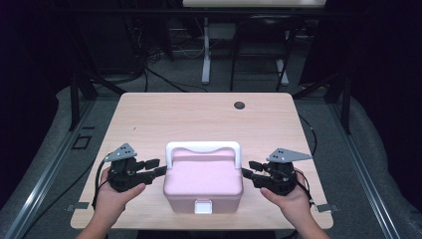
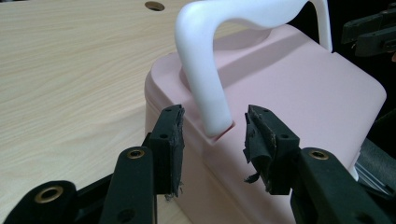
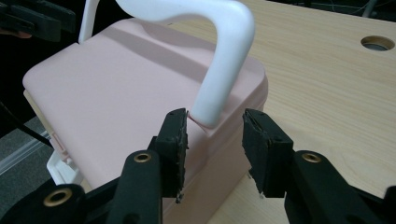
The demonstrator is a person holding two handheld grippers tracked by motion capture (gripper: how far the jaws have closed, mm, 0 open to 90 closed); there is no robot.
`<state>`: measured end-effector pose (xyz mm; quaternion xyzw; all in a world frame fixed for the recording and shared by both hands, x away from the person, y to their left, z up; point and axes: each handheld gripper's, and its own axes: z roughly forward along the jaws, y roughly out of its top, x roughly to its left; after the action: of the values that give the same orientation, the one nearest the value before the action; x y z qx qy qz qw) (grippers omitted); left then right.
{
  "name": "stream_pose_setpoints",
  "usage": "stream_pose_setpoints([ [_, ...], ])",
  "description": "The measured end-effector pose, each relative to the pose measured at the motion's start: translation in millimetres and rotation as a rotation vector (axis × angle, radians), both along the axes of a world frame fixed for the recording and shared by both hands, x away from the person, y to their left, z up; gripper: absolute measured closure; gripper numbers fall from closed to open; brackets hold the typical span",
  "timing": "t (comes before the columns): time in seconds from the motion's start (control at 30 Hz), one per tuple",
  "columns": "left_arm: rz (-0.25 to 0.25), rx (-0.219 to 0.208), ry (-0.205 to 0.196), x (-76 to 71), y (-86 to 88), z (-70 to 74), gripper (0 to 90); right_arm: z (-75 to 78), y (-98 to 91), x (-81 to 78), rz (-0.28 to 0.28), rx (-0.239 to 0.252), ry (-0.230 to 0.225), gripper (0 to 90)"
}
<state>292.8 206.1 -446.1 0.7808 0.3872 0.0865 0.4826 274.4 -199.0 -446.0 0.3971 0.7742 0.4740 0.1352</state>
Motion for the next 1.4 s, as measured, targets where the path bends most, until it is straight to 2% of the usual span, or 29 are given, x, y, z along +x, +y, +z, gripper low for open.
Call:
stream_pose_setpoints([
  [0.23,-0.001,0.008,0.005,7.6,-6.9,-0.9,54.6,1.4,6.2,7.6,0.012,0.010,-0.003,59.3],
  [0.53,-0.011,-0.003,0.015,15.0,-14.4,-4.7,54.4,-3.2,11.9,17.1,0.014,0.031,0.018,57.9],
  [0.77,-0.012,-0.011,0.023,17.2,-20.5,-7.4,56.4,-6.3,15.9,19.9,0.020,0.027,0.018,59.6],
  [0.9,-0.006,-0.011,0.022,17.5,-19.6,-7.1,58.8,-7.1,16.6,20.3,0.015,0.029,0.008,62.6],
  [1.03,-0.005,0.000,0.004,15.0,-19.0,-6.5,61.7,-7.8,16.6,18.3,0.005,0.027,-0.004,65.5],
  [1.17,-0.003,0.018,-0.019,11.2,-19.4,-4.4,64.7,-5.8,16.7,13.6,0.002,0.018,-0.034,67.8],
  [1.4,-0.006,0.015,-0.035,4.5,-17.8,-2.9,66.8,-3.3,17.7,6.3,0.011,-0.003,-0.071,69.0],
])
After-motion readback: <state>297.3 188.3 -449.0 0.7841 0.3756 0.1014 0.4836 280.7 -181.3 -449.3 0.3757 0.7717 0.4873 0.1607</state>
